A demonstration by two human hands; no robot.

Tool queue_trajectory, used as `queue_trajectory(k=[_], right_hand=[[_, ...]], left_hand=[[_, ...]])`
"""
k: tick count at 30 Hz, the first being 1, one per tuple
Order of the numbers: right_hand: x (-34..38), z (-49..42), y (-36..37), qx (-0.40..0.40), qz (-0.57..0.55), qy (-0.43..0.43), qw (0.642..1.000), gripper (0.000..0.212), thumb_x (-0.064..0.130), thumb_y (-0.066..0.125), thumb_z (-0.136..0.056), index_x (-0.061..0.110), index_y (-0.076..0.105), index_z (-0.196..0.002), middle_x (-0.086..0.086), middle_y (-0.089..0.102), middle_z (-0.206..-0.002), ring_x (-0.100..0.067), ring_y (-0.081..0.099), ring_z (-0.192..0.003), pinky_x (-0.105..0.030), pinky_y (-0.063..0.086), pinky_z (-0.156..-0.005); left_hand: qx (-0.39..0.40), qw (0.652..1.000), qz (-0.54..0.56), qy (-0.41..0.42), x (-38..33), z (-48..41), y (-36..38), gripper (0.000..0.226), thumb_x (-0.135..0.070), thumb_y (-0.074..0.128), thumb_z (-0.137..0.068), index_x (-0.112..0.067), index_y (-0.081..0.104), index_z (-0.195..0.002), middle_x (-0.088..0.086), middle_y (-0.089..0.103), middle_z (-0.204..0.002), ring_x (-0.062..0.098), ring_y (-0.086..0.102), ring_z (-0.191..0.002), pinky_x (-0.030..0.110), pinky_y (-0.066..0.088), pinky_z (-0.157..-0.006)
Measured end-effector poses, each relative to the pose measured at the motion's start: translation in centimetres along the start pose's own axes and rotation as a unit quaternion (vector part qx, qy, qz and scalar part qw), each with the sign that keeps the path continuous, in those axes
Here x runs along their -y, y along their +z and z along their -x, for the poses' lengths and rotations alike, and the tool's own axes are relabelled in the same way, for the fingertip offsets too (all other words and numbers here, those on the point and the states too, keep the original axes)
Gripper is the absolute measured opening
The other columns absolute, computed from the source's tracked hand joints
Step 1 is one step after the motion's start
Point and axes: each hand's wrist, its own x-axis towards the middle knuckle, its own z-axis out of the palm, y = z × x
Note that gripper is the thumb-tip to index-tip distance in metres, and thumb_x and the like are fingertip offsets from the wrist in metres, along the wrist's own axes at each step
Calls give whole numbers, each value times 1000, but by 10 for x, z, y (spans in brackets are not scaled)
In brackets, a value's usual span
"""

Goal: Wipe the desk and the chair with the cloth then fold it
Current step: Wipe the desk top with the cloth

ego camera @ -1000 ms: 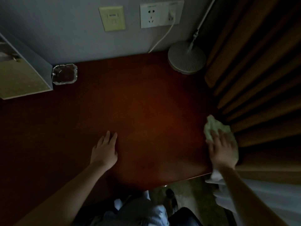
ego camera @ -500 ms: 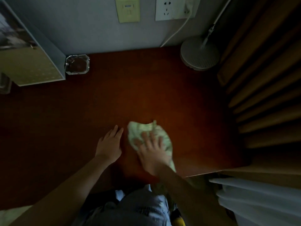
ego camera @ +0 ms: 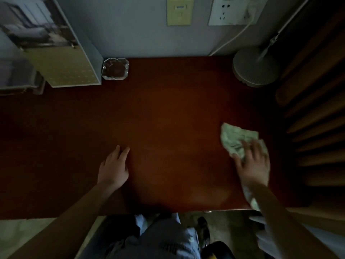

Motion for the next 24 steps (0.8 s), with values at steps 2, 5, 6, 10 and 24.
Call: queue_trajectory(k=[2, 5, 6, 10, 24], right_hand=[[-8, 3, -4, -5, -9, 35, 999, 71, 63, 19, -89, 23, 28, -147, -13, 26, -154, -28, 19, -143, -43, 12, -114], [24, 16, 3, -22, -39, 75, 996, 74, 61, 15, -90, 15, 24, -148, -19, 20, -154, -33, 15, -143, -47, 11, -116], [42, 21, 7, -24, -42, 81, 996, 75, 60, 13, -91, 13, 23, -148, -21, 19, -154, -34, 13, -143, -47, 11, -116], [125, 30, 24, -3, -46, 52, 998, 77, 59, 7, -89, 12, 18, -150, -22, 15, -155, -35, 8, -144, -44, 6, -116], [547, 121, 111, 51, -48, -146, 987, 61, 52, 25, -93, 15, 35, -140, -21, 42, -143, -37, 40, -132, -50, 29, -108]], left_hand=[[-14, 1000, 9, -9, 13, 2, 2, 63, -27, 43, -96, -27, 12, -151, 7, 9, -158, 24, 15, -144, 44, 24, -114], [-25, 999, 21, -15, 31, 8, 4, 60, -29, 41, -97, -26, 13, -151, 8, 10, -158, 24, 16, -144, 45, 25, -113], [-27, 999, 26, -17, 37, 10, 4, 60, -29, 40, -98, -26, 13, -151, 8, 10, -158, 24, 16, -144, 45, 25, -113], [-27, 999, 37, -16, 60, 16, 5, 57, -30, 36, -99, -27, 14, -150, 6, 10, -158, 23, 15, -144, 45, 24, -114], [-6, 1000, 12, -27, 314, -26, -60, 54, -29, 31, -100, -30, 12, -151, 2, 7, -159, 20, 13, -144, 40, 23, -114]])
